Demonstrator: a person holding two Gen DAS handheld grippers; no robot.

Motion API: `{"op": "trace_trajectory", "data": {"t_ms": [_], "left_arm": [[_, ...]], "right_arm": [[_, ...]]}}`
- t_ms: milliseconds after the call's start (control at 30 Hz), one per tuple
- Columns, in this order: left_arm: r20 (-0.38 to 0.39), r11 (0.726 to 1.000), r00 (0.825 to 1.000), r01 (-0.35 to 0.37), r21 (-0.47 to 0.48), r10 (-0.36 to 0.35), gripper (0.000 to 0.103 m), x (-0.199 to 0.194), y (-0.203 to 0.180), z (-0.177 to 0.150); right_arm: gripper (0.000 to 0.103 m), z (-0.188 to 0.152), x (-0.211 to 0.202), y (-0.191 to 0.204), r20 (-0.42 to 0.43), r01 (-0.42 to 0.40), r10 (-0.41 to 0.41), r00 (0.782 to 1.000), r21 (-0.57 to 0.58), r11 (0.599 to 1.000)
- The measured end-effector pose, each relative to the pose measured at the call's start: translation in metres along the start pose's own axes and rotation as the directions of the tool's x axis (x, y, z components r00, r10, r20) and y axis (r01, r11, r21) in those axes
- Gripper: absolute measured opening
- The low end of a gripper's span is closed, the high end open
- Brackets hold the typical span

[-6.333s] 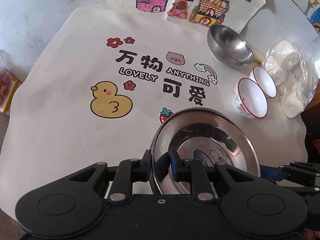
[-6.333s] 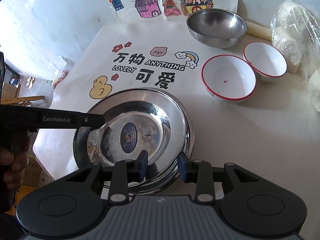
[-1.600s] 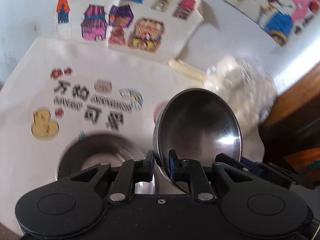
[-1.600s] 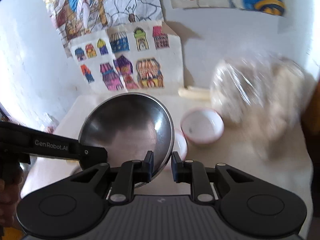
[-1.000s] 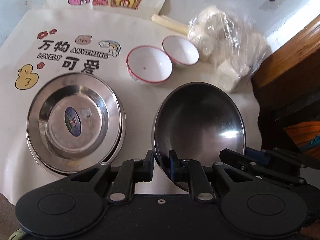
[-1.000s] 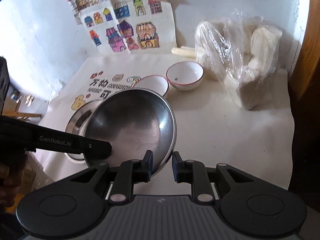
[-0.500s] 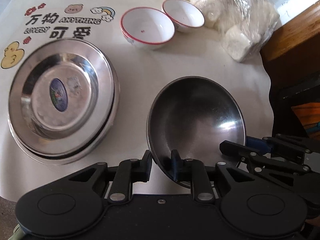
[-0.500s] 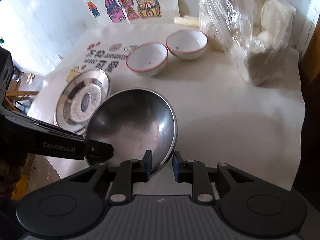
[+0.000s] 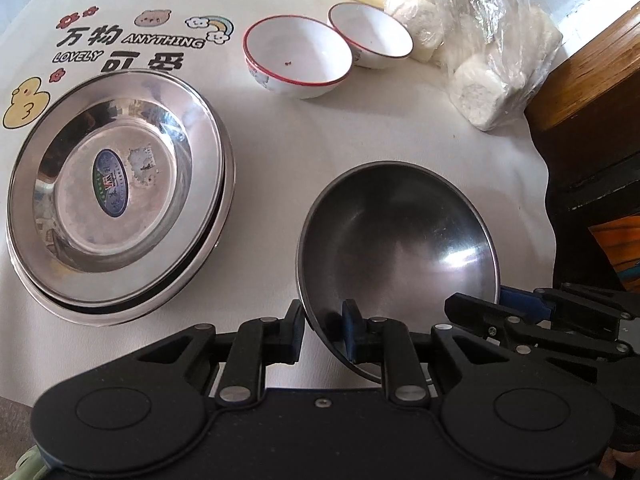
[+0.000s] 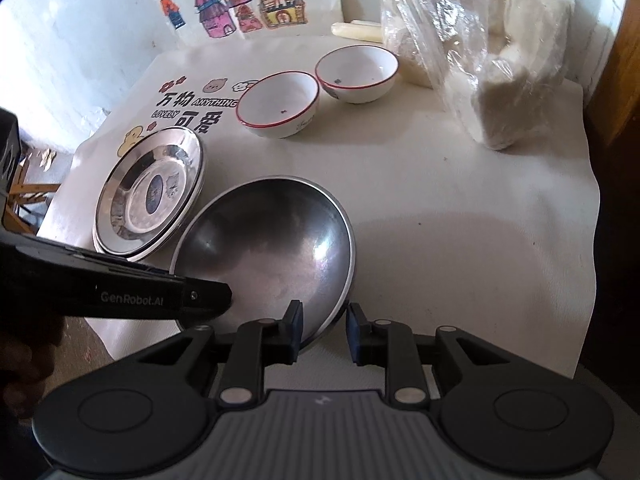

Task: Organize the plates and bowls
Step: 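Lift the steel bowl with both tools and lower it beside the plate stack, then open both tools to release the steel bowl on the cloth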

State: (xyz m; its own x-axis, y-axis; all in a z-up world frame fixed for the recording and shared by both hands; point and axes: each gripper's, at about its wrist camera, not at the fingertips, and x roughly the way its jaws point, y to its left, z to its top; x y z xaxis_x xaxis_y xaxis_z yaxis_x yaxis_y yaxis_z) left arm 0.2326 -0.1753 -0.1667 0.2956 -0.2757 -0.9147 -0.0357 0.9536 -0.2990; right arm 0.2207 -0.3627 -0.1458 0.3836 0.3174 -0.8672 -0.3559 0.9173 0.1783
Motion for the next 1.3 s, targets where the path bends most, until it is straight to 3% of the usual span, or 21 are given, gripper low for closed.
{"op": "trace_trajectory", "data": {"t_ms": [267, 500, 667, 767, 833, 967, 1100, 1200, 1300], "left_arm": [[0.01, 1.0, 1.0, -0.007, 0.016, 0.007, 0.022, 0.002, -0.004, 0.001], [0.01, 0.999, 1.0, -0.019, 0.032, 0.019, 0.029, -0.003, -0.003, 0.002], [0.027, 0.999, 0.999, -0.041, 0.034, 0.04, 0.042, -0.014, 0.003, 0.004], [0.046, 0.998, 0.998, -0.051, 0.02, 0.05, 0.05, -0.023, 0.008, 0.005], [0.064, 0.997, 0.996, -0.07, 0.012, 0.069, 0.061, -0.029, 0.012, 0.008], [0.105, 0.994, 0.989, -0.11, 0.006, 0.108, 0.08, -0.04, 0.015, 0.019], [0.13, 0.994, 0.985, -0.112, -0.01, 0.113, 0.092, -0.048, 0.022, 0.035], [0.141, 0.992, 0.982, -0.123, 0.002, 0.122, 0.102, -0.049, 0.023, 0.046], [0.133, 0.993, 0.985, -0.117, 0.016, 0.114, 0.102, -0.048, 0.027, 0.057]], "right_arm": [[0.028, -0.004, 0.0, -0.002, 0.019, 0.0, 0.0, 1.0, 0.012, 1.0], [0.034, -0.004, -0.003, -0.006, 0.033, 0.003, -0.004, 0.999, 0.026, 1.0], [0.038, 0.0, -0.004, -0.01, 0.047, -0.001, -0.001, 0.999, 0.039, 0.999], [0.048, 0.003, -0.005, -0.01, 0.06, 0.002, -0.004, 0.998, 0.044, 0.999], [0.054, 0.006, -0.006, -0.01, 0.072, 0.002, -0.006, 0.997, 0.05, 0.999], [0.075, 0.012, -0.007, -0.011, 0.101, -0.004, -0.004, 0.995, 0.072, 0.997], [0.096, 0.02, -0.007, -0.012, 0.137, -0.008, -0.006, 0.99, 0.103, 0.995], [0.103, 0.025, -0.004, -0.014, 0.148, -0.007, -0.013, 0.989, 0.132, 0.991], [0.103, 0.031, -0.001, -0.014, 0.167, 0.023, -0.048, 0.985, 0.147, 0.989]]}}
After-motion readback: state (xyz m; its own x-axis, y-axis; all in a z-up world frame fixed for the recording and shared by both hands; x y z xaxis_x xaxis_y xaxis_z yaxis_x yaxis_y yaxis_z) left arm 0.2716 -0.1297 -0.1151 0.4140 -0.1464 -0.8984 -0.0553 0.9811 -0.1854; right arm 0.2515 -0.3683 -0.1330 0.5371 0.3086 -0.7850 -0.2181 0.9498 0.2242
